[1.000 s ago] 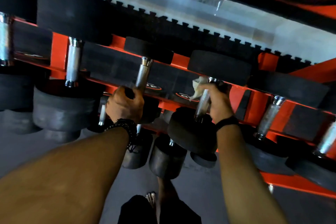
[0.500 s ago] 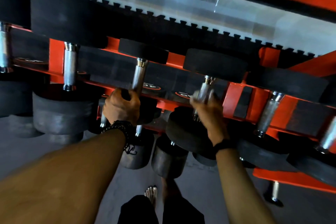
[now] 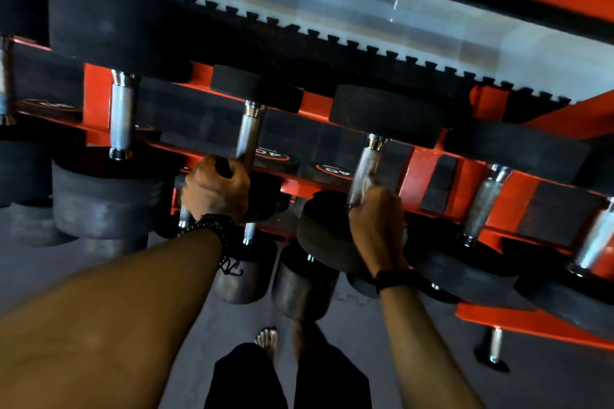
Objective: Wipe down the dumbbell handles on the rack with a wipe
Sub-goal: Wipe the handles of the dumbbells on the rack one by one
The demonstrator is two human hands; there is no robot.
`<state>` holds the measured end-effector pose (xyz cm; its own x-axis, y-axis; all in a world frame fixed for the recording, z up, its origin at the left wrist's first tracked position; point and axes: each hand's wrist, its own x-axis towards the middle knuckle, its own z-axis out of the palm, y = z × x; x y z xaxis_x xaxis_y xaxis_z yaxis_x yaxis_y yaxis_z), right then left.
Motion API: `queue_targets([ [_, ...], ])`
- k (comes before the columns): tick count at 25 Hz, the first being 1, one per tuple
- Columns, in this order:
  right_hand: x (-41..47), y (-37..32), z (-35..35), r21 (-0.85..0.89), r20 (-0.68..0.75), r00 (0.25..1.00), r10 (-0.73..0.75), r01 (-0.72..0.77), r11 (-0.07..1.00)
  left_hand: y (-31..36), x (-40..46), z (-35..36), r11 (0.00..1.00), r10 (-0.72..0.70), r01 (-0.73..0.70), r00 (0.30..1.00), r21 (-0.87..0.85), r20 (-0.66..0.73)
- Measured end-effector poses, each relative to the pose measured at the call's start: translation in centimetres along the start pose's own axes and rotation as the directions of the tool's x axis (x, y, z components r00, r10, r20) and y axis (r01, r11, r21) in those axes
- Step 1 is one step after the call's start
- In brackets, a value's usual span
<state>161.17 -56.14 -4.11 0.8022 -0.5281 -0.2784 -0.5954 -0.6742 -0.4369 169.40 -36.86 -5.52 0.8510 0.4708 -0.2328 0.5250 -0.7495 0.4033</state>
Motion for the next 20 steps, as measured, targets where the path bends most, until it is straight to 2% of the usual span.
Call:
queue_targets([
  [2,3.5,0.2,-0.6,0.08,-0.076,0.993,0.091,-0.085,0.993,0.2,-0.1,-0.1,1.0,-0.001,0.001,1.0,0.001,-0.001],
  [4,4.6,0.0,-0.7,0.205,-0.187,0.977,0.098,-0.059,0.977,0.2,-0.2,-0.1,1.0,0.007,-0.007,1.0,-0.012,0.002],
  [9,-1.5,-0.1,0.9,0.449,-0.273,0.916,0.294,-0.149,0.881,-0.5,0.2,0.2,0.999,0.005,-0.006,1.0,-0.043,-0.013],
  [10,-1.4,-0.2,0.9,0.477,-0.287,0.911,0.296,-0.132,0.869,-0.6,0.3,0.4,0.999,0.009,-0.009,1.0,-0.048,-0.015],
  [15,-1.4,0.2,1.4,0.44,-0.489,0.851,0.19,0.053,0.896,-0.8,0.2,0.6,0.998,0.04,-0.04,0.999,-0.058,-0.007],
  [20,-1.3,0.1,1.2,0.41,-0.505,0.842,0.191,0.04,0.911,-1.2,0.1,0.6,0.997,0.052,-0.051,0.999,-0.054,0.015],
])
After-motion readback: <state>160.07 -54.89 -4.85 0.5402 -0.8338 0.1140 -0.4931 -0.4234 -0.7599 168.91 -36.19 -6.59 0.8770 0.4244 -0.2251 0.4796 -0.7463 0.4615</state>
